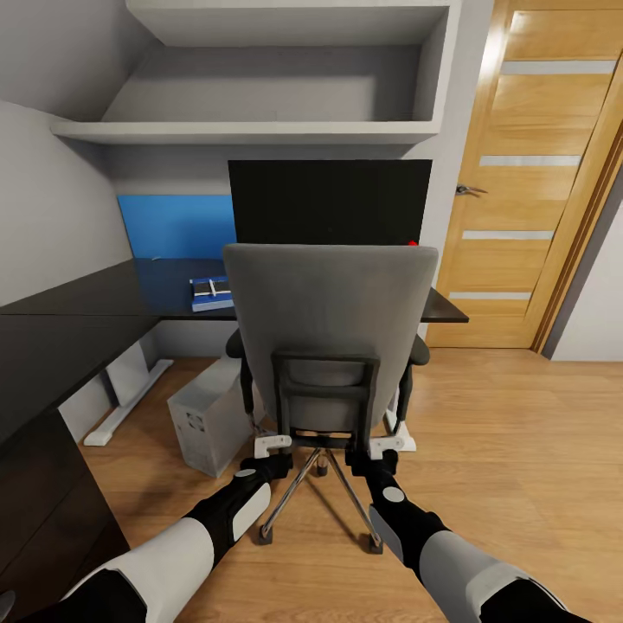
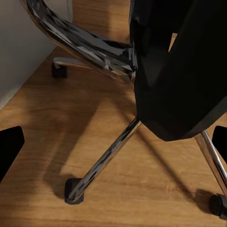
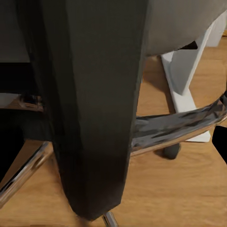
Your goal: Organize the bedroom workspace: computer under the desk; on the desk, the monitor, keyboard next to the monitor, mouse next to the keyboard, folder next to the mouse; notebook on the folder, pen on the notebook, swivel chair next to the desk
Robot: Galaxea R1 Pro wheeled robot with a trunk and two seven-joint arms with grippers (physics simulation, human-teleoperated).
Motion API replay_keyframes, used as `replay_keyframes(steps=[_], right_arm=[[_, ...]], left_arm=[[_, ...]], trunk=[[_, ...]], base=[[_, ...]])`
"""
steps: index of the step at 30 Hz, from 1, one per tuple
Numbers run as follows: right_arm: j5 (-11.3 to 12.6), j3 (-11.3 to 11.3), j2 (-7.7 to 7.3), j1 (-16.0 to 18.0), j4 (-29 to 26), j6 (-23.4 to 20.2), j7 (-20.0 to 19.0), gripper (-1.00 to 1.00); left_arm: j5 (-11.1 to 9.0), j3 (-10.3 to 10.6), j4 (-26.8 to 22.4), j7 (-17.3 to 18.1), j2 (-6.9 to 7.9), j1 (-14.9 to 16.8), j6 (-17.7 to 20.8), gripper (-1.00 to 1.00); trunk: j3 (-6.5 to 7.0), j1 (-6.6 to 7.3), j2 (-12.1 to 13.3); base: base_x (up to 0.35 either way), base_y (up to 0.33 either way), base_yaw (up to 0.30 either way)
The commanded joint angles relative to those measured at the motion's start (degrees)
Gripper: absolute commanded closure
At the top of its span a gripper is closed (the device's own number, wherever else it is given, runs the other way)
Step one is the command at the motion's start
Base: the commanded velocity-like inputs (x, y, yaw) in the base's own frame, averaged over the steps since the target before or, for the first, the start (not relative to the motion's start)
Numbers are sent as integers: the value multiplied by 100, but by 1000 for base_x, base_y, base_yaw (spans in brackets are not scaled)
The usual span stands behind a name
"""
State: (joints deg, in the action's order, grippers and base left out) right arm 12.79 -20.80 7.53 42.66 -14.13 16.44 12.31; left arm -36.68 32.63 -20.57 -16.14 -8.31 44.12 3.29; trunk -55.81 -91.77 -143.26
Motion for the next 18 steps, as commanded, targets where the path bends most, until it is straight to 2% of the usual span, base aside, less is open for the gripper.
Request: replay_keyframes(steps=[1,2,7,18], right_arm=[[-13,-56,-2,5,11,21,-24,-100],[-141,-65,-4,5,19,20,-114,-100],[-455,-88,2,-58,32,18,-282,-100],[-486,-91,3,-80,33,17,-298,-100]], left_arm=[[-32,47,-13,-48,5,5,22,-100],[-32,45,-13,-47,5,6,22,-100],[-32,47,-16,-47,5,4,22,-100],[-31,44,-15,-47,5,8,22,-100]], trunk=[[-6,1,-2],[-6,1,-2],[-6,1,-2],[-6,1,-2]], base=[[0,0,0],[0,0,0],[0,0,0],[0,0,0]])
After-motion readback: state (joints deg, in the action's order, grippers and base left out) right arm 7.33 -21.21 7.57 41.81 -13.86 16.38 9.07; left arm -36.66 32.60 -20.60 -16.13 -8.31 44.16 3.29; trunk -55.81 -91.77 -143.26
